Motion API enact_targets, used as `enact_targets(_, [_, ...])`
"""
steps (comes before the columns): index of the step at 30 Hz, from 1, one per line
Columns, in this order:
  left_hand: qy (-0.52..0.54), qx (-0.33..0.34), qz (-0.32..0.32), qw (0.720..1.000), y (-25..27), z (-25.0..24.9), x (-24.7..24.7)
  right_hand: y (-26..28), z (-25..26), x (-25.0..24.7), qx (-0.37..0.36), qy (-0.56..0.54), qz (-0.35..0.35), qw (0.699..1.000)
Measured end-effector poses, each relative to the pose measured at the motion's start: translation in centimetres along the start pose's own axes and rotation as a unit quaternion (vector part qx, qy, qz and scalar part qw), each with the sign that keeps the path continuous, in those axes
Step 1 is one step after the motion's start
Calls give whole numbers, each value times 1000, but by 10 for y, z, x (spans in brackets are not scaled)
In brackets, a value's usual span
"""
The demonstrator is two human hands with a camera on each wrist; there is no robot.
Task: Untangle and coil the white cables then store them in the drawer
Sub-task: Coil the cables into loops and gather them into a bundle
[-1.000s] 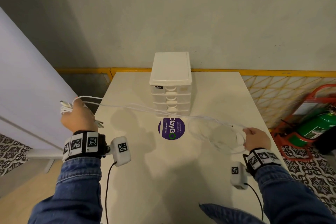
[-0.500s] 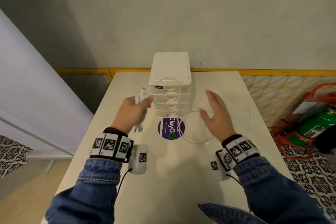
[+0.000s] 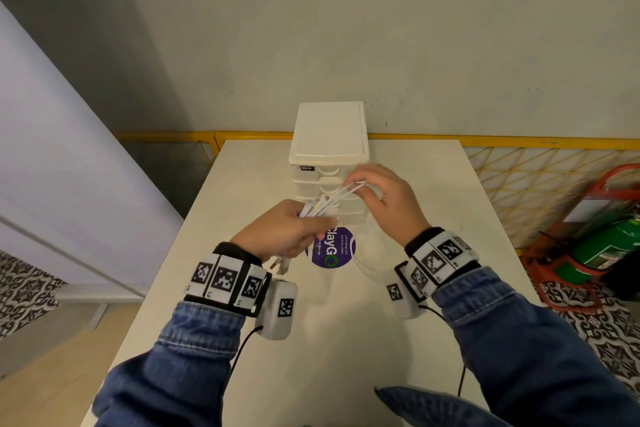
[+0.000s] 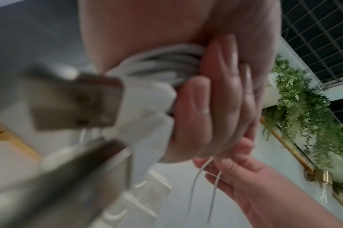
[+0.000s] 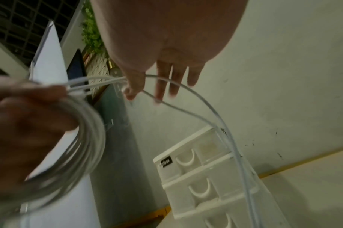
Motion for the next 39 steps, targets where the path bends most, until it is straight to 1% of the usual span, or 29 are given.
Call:
enact_targets(1, [-7, -10, 21, 1000, 1, 4, 6, -3, -1, -2, 14, -18, 13, 1000])
enact_targets(3, [-1, -14, 56, 998, 3, 6, 19, -7, 3, -4, 3, 11, 17, 1000])
enact_targets(5, [40, 7, 79, 996, 2, -1, 31, -9, 8, -2, -23, 40, 17, 999])
enact_targets(6, [64, 19, 89, 994, 2, -6, 36, -9, 7, 1, -22, 37, 24, 999])
enact_targets(9, [133, 58, 120, 982, 1, -25, 49, -7, -8, 16, 21, 4, 74, 997])
enact_targets(11, [221, 99, 136, 961, 0, -39, 54, 2, -16, 30, 51, -7, 106, 993])
enact_targets(14, [351, 168, 139, 911, -3, -60, 49, 22, -38, 52, 108, 43, 119, 986])
enact_targets(16, [402, 201, 101, 887, -7, -67, 34, 40, -54, 68, 151, 35, 135, 979])
enact_targets(19, [467, 252, 1, 847, -12, -73, 0, 67, -70, 84, 198, -1, 154, 968])
enact_targets(20, [489, 259, -33, 832, -14, -71, -10, 73, -71, 87, 208, -21, 152, 966])
enact_targets(22, [509, 257, -119, 813, -18, -60, -28, 78, -67, 89, 206, -48, 138, 968])
enact_targets(25, [482, 253, -250, 801, -15, -44, -54, 81, -55, 95, 178, -57, 157, 970])
enact_targets(28, [431, 254, -351, 791, -4, -36, -79, 85, -51, 94, 162, -45, 174, 970])
enact_targets(30, [385, 262, -415, 782, 7, -29, -95, 87, -53, 91, 173, -53, 177, 967])
enact_targets(32, [318, 273, -462, 782, 19, -24, -106, 86, -54, 89, 178, -51, 184, 965])
enact_targets(35, [195, 274, -501, 798, 31, -23, -115, 81, -42, 79, 149, -45, 178, 972])
enact_targets(37, [120, 274, -493, 817, 32, -26, -113, 74, -31, 68, 128, -59, 165, 976])
enact_targets(39, [33, 264, -454, 850, 26, -28, -105, 66, -17, 54, 101, -67, 142, 982])
Point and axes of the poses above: each hand's wrist, its own y-axis away from the middle knuckle, its own x-axis out of the palm, z = x × y, the point moved 10 cm from there along -y, towards the middle knuckle, and after that the axes turned 13 degrees about x, right-handed, at the moved point
